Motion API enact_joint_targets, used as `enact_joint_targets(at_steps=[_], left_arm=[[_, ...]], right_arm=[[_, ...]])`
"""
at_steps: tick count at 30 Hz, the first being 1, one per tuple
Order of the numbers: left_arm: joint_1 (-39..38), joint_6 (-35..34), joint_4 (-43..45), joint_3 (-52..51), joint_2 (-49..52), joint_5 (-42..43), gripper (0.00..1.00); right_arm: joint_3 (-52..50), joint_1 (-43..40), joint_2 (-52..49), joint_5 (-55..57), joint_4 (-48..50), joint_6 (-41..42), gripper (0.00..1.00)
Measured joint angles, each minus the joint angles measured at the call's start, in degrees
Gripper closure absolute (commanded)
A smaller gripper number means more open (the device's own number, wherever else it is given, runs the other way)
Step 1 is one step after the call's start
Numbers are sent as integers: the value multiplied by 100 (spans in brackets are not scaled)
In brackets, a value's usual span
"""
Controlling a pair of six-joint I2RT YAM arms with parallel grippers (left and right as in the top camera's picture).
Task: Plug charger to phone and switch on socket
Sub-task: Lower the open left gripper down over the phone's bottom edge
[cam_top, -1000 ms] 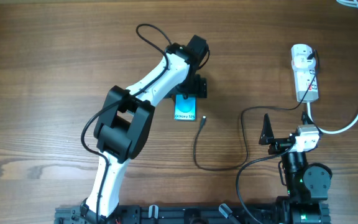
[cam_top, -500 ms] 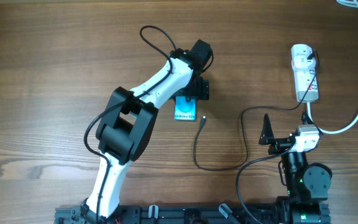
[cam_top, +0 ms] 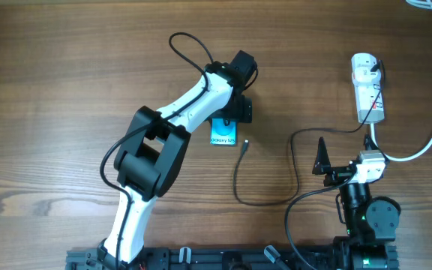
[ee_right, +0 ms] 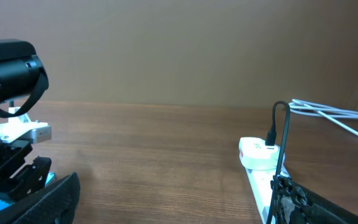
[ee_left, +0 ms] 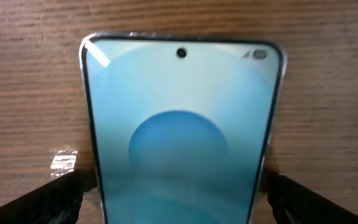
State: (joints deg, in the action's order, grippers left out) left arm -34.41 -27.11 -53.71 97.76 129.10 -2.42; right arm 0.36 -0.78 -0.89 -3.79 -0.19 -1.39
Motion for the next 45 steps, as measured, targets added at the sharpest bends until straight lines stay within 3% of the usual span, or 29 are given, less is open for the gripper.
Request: enact_joint_targets(at_steps=[45], left_arm=[[0, 4, 122, -70, -52, 55, 0]], right_arm=[[0, 0, 0, 0, 0, 0, 0]])
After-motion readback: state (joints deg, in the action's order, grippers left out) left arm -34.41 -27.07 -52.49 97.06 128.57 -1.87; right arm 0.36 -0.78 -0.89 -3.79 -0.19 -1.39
